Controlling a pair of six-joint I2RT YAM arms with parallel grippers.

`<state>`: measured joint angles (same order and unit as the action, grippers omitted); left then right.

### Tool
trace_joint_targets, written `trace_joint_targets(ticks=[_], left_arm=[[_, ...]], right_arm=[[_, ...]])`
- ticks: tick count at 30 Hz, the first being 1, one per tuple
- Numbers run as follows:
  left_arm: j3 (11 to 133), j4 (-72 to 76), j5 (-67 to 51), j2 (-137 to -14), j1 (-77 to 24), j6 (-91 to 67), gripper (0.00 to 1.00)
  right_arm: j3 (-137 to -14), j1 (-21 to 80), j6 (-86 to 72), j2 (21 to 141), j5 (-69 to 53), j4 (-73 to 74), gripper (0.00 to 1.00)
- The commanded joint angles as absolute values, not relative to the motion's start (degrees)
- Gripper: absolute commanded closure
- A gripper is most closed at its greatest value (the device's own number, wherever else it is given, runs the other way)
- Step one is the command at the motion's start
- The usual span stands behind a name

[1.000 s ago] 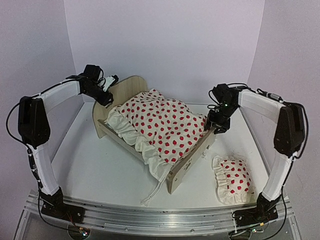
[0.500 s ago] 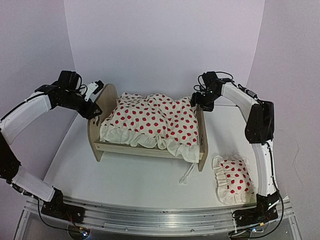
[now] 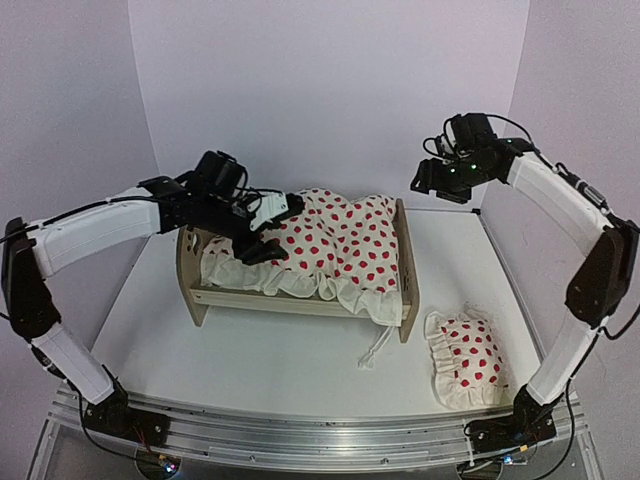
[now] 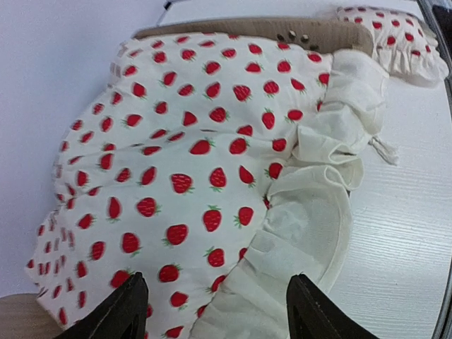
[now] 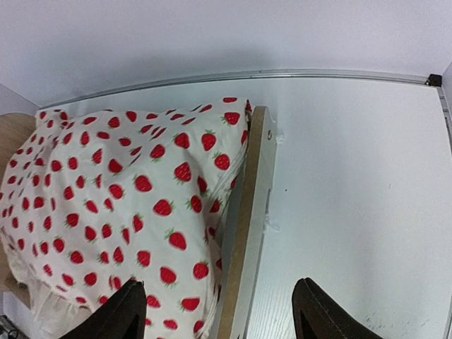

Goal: Set up the pet bed

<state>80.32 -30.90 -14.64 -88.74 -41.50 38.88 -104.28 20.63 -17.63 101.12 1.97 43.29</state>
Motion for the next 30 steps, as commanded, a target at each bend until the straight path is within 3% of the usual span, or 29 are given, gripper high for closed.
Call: trace_joint_targets(ticks=[1,6,9,10,13,16,17,30], left_arm=[[84.8,-28.8,-20.4,-94.8,-46.1,42.4,0.27],[86.3,-26.8,-23.3,-102.0,-47.2,40.2,0.23],[87.7,-26.0,-22.2,-105.2,-47.2,40.0,0.28],[88.4,-25.8,-22.1,-105.7,-47.2,40.0,0.33],[90.4,-25.9,-22.2,-106.4,-47.2,39.5,0.65],[92.0,-25.9,-21.5,-106.5,-47.2,39.4,0.94],[92.3,-25.7,-20.4,-106.5,-47.2,39.4,0.99],[97.3,-21.1,-9.7,-102.9,-37.8,31.8,1.0]], right_arm=[[-95.2,24.6,-21.3,95.7,-3.4,43.4,0.32],[-89.2,29.5,-23.9,92.3,-5.7,43.5,0.32],[-86.1,30.9,-25.5,91.0,-6.5,43.4,0.33],[-85.4,31.2,-25.7,90.7,-7.5,43.5,0.33],[-83.0,32.3,-25.4,89.2,-11.5,43.6,0.35],[-79.7,32.8,-24.4,85.7,-14.1,44.0,0.44],[-78.6,32.8,-24.0,84.6,-14.1,44.2,0.47],[-77.4,32.8,-19.1,83.3,-14.2,47.3,0.66]])
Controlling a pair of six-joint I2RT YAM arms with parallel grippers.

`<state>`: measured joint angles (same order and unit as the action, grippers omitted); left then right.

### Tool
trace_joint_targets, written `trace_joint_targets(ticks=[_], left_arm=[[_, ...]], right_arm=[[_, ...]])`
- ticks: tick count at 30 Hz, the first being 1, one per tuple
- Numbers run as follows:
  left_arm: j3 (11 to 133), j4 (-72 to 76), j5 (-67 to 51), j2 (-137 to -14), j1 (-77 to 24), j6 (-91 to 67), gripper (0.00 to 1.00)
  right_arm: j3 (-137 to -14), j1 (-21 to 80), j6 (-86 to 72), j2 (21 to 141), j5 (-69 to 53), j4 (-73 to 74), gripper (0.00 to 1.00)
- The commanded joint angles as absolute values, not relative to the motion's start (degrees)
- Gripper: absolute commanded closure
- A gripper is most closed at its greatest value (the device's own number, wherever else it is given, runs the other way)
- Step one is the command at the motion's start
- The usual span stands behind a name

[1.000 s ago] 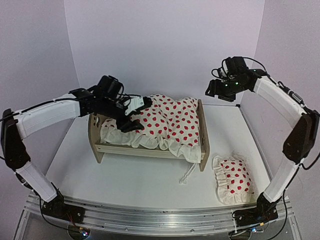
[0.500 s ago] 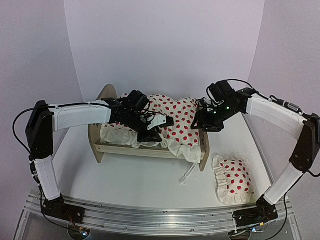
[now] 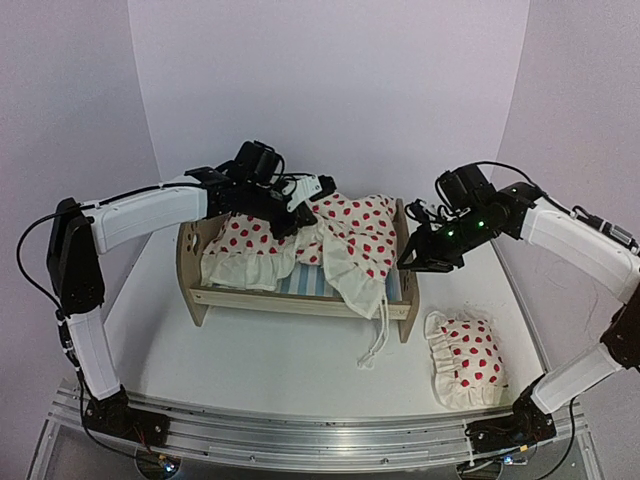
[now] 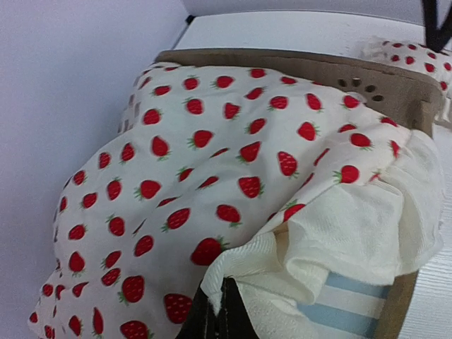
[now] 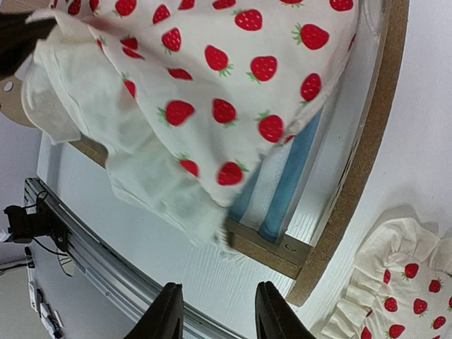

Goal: Set up the pet bed

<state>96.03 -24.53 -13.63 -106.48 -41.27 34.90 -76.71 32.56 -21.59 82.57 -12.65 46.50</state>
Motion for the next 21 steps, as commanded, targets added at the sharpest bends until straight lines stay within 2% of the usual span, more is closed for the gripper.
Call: trace_joint_targets(ticks=[1,6,10,14,21], left_arm=[[97.1,-21.2,-9.6,-102.8,-37.3,31.6,1.0],[94.5,-20.9,-11.5,-101.5,-37.0,30.8,1.0],[93.2,-20.0,-11.2,-101.1,-37.0,30.8,1.0],[92.2,-19.2,-12.0,-100.6,-37.0,31.2,1.0],[91.7,-18.7,-12.6,-100.5,-37.0,31.5,1.0]], right_arm=[[-77.7,32.8,-18.8,84.1,-15.0,47.2,0.66],[-77.8,35.3,-18.0,87.7,-16.5,44.3,0.68],[-74.7,42.8,-14.0,88.1,-12.3,38.7,0.62],[-69.4,43.5,-15.4,87.5,-11.7,30.8,0.63],[-66.4,43.5,-17.5,90.9,-12.7,25.3,0.64]])
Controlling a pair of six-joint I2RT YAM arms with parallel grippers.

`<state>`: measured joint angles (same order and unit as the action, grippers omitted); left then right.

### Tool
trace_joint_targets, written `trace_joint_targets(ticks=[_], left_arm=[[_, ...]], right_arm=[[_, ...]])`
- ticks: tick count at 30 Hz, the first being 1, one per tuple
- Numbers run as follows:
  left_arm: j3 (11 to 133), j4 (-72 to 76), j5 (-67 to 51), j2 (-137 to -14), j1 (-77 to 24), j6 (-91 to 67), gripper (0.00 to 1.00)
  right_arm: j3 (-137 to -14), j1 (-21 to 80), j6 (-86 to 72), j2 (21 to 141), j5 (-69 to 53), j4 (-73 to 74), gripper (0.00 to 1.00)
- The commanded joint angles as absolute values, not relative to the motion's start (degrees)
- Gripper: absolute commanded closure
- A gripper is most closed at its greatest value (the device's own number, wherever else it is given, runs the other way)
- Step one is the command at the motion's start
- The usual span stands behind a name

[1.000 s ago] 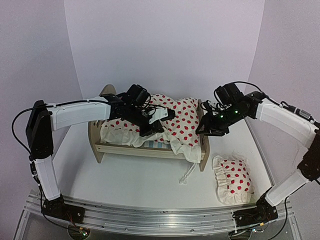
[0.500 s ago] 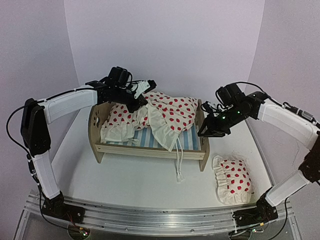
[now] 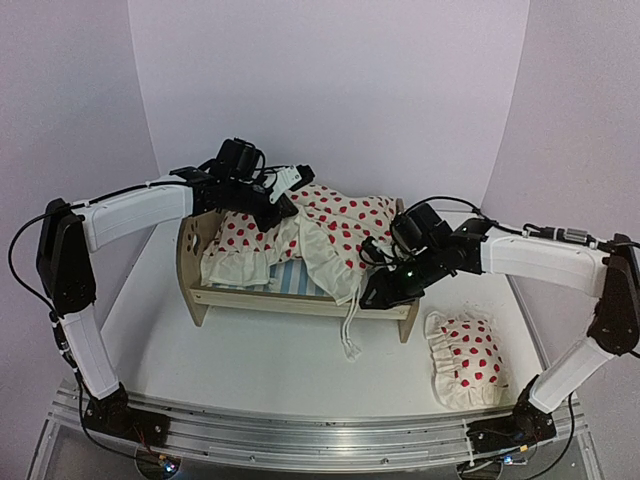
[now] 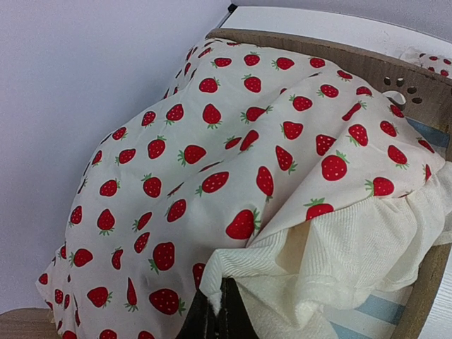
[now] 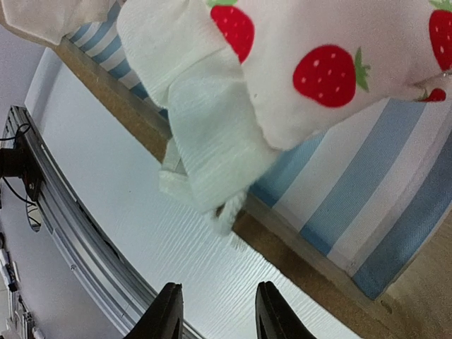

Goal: Set up the pet bed

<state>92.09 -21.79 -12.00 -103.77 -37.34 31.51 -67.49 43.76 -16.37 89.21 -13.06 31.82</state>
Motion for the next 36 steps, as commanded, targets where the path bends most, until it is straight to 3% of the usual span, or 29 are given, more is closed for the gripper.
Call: trace_joint_targets(ticks=[1,5,11,15,26,32,36], left_arm=[[91.7,-18.7,-12.7,-100.4,-37.0,31.4,1.0],[91.1,-18.7,-12.9,-100.1,-37.0,31.3,1.0],[90.5,-18.4,-13.3,-99.6,-37.0,31.3,1.0],[90.1,-18.3,-13.4,-99.4,-36.9,31.3,1.0],[89.6,-18.0,-14.0,-99.1,-36.9,31.7,1.0],[88.8,-17.9,-14.1,-98.3,-36.9,31.8,1.0],[88.2,-17.8,-14.0,-97.7,-37.0,31.8,1.0]], right_arm=[[-66.1,43.5,-17.8,91.3,-13.1,23.9,0.64],[-66.8,43.5,-18.6,93.0,-14.6,21.4,0.66],[-66.5,43.5,-18.2,93.5,-10.6,21.2,0.78],[-66.6,43.5,-17.8,93.2,-10.3,21.3,0.93],[-64.7,43.0,-17.8,90.2,-12.2,22.0,0.84],[-64.0,42.8,-17.7,90.3,-12.8,21.9,1.0],[-65.0,42.8,-17.6,89.7,-11.5,23.0,1.0]])
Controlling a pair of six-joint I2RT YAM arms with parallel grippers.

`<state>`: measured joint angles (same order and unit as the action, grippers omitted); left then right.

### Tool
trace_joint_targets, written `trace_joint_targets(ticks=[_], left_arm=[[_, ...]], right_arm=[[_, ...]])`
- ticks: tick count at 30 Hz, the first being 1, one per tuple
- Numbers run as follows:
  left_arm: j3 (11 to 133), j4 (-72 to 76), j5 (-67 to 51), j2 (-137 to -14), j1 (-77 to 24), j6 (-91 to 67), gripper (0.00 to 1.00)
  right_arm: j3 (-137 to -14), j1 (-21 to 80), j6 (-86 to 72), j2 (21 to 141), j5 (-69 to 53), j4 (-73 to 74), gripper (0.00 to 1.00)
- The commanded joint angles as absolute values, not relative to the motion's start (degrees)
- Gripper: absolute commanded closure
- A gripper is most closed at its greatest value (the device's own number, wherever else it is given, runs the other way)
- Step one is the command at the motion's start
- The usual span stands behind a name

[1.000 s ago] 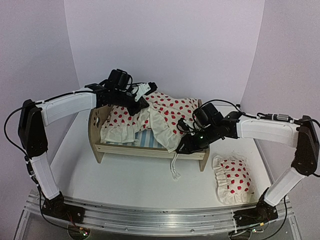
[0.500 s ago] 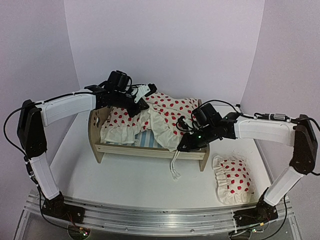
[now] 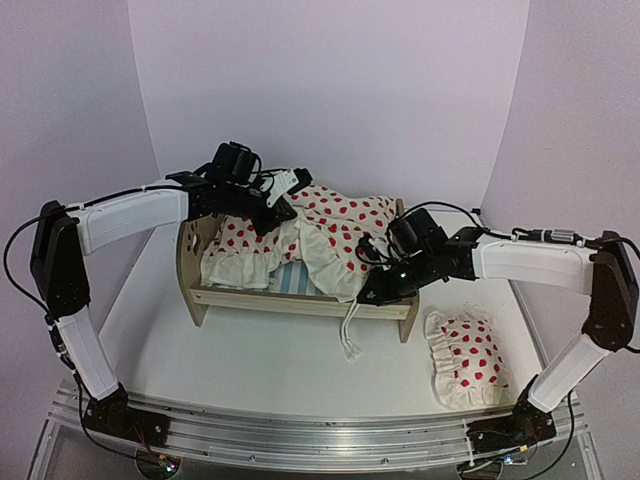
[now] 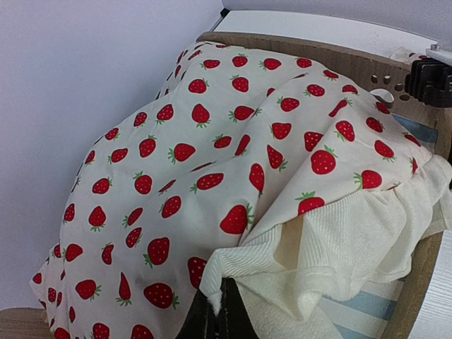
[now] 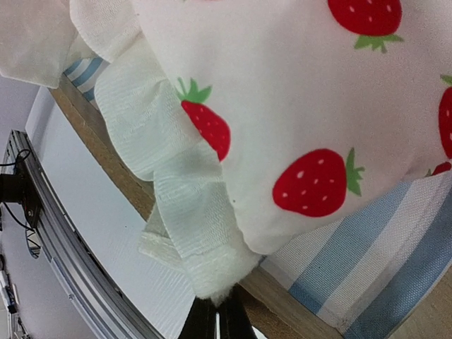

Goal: Set up the pet bed

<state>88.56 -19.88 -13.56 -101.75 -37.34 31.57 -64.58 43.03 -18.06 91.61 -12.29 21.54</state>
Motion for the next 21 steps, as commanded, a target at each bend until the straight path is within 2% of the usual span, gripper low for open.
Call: trace_joint_targets(ticks=[1,9,13,17,21], left_arm=[[87.9,-17.7,-14.0,-97.5,-37.0,31.8,1.0],[86.6,-18.6,-19.7,-96.2,-37.3,30.4,1.0],[85.9,-18.7,-24.3,-96.2,-40.1,29.1,1.0],[85.6,-17.7,-27.0,-97.1,-41.7,27.0,1.0],[86.1,-17.1,-26.7,-97.9,-41.8,26.4,1.0]], right_arm=[[-66.0,42.8,-16.9,89.1,-10.3,24.6,1.0],[-81.1,42.8,-6.5,86.2,16.4,43.9,1.0],[-85.6,42.8,-1.0,86.9,27.3,47.6,1.0],[-90.3,42.8,5.1,88.2,34.8,47.5,1.0],[-94.0,42.8,8.9,89.3,36.1,47.7,1.0]])
